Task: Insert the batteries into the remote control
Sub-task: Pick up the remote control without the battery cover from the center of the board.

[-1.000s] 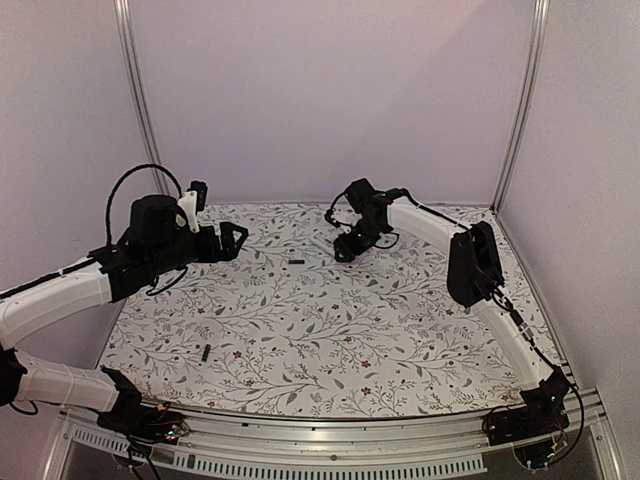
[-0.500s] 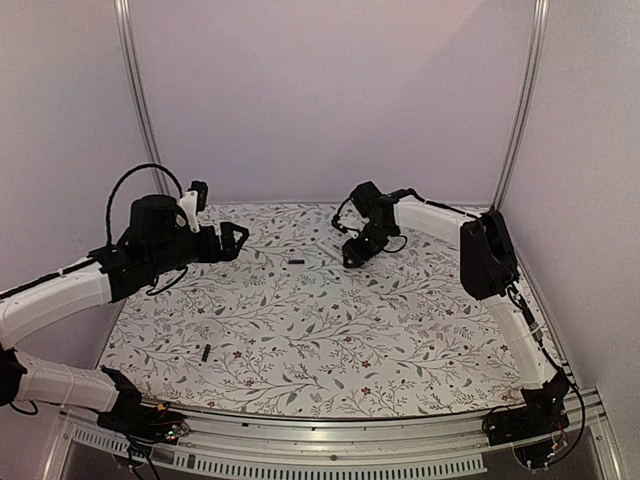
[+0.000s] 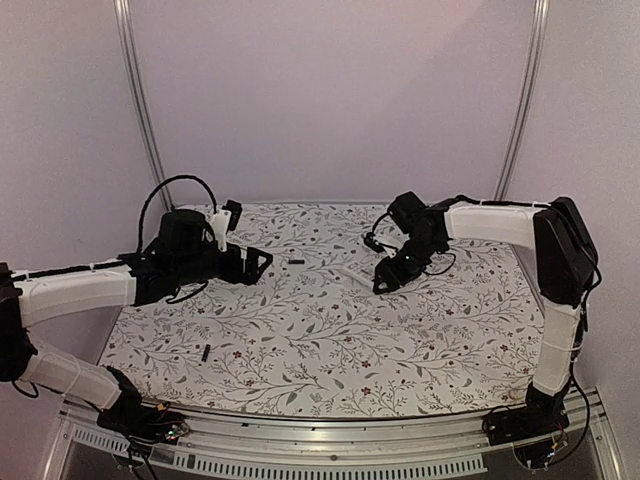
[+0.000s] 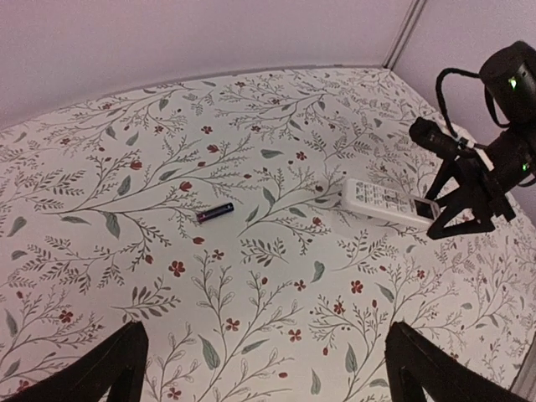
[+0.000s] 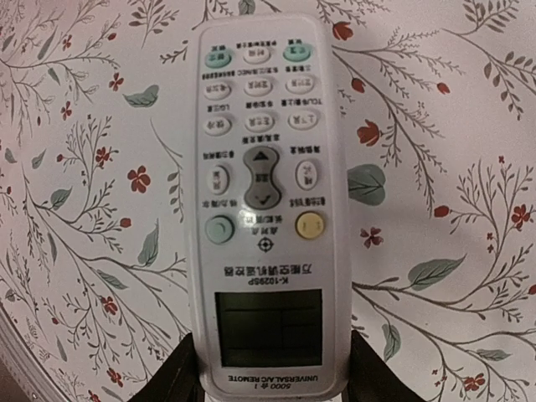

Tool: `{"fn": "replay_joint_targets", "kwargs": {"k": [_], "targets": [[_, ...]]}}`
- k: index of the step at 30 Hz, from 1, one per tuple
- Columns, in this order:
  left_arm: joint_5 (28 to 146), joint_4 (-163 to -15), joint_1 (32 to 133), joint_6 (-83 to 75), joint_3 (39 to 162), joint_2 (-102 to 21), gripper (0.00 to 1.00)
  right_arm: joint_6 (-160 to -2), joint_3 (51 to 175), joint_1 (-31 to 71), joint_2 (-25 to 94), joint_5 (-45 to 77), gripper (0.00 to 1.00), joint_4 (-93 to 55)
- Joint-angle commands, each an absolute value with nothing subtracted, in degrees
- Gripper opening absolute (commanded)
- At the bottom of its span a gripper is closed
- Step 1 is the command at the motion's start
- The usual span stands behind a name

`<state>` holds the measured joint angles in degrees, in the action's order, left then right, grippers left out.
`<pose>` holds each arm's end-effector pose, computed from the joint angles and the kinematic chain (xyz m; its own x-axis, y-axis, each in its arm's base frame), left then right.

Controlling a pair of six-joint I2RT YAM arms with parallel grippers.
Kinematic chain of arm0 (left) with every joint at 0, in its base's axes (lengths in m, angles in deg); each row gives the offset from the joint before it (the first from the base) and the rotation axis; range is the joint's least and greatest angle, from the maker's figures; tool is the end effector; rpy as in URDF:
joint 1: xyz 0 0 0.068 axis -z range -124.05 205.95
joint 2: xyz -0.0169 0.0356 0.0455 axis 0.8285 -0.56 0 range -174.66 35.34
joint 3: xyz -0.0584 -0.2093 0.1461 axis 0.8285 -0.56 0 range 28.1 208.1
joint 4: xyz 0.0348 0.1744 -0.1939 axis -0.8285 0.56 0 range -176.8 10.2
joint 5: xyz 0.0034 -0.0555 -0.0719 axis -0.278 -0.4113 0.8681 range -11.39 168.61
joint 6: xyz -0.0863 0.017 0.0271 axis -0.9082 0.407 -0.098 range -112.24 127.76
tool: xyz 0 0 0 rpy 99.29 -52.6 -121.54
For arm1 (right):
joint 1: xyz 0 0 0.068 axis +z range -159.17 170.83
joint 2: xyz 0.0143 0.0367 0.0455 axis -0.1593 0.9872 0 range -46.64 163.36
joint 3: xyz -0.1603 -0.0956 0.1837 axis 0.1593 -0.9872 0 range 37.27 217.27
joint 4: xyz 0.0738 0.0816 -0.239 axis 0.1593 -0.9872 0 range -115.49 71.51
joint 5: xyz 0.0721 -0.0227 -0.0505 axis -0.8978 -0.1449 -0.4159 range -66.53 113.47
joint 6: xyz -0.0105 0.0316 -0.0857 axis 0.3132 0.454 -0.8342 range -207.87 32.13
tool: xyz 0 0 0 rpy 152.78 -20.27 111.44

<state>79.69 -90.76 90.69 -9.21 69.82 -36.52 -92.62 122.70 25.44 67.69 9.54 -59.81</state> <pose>0.2665 -0.1866 0.2125 -0.5171 0.0035 -0.8559 0.4525 0.8499 -0.2699 0.3354 0.2556 0.1319 -0.7206 -0.5950 -0.3560 -0.6804 0.7057 0.1977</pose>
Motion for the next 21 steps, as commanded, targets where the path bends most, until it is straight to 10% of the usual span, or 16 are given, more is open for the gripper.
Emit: {"fn": "replay_joint_targets", "kwargs": {"k": [1, 21], "targets": [[77.99, -96.35, 97.02, 4.43, 68.76, -41.56, 0.99, -88.38, 115.51, 25.82, 60.14, 2.75, 0.25, -56.73], [73.10, -110.04, 115.81, 46.79, 71.70, -55.54, 0.94, -83.36, 107.71, 32.69, 47.10, -10.80, 0.24, -62.56]]}}
